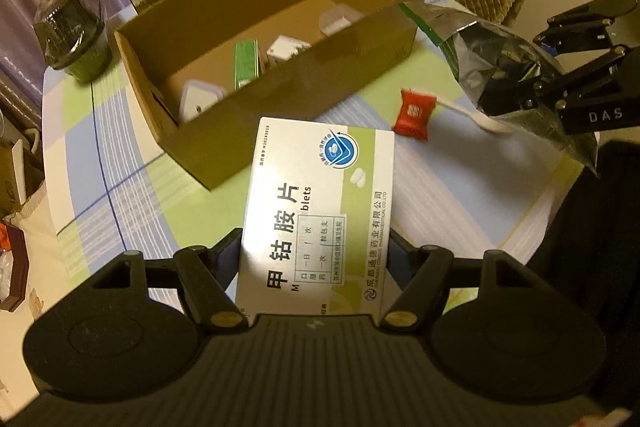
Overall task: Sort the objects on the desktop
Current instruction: 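Lift the medicine box and foil bag over the cardboard box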
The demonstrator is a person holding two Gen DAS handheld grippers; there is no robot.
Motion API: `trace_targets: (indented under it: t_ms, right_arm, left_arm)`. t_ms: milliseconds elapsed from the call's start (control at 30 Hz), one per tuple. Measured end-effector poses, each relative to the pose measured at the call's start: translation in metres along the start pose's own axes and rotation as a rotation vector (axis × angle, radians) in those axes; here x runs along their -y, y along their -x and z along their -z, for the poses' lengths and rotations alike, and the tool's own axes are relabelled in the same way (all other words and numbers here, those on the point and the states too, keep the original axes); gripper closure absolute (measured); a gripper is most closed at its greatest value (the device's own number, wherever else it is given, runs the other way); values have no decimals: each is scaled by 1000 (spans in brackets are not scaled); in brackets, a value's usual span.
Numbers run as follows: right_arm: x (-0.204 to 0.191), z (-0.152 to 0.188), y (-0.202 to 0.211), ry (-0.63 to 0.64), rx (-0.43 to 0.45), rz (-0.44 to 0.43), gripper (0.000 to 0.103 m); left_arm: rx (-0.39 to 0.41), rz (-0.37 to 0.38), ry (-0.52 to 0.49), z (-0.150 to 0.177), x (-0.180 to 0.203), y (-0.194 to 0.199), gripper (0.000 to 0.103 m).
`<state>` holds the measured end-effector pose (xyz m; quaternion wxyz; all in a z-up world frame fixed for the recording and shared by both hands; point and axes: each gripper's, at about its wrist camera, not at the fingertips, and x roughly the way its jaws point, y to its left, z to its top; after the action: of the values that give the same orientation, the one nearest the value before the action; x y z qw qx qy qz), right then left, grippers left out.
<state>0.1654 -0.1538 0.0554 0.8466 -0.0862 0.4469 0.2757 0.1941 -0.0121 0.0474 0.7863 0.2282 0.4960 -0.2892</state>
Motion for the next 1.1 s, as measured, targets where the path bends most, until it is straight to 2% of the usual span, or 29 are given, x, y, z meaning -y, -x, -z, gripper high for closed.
trace_targets:
  t_ms: [333,567,800,1100]
  right_arm:
    - [23,-52,11,-40,58,22,68]
    - [39,-91,-1,-79,67,22,68]
    - [60,-124,-21,-153,86,13,68]
    - [88,-161,-47,-214,125,14,68]
  left_arm:
    - [59,-16,85,-46,-26,13,34]
    - [88,-35,134,-78,-48,15,34]
    - [123,-35,209,-102,-64,1,34]
    - [137,-37,290,-131,-96,-35,34]
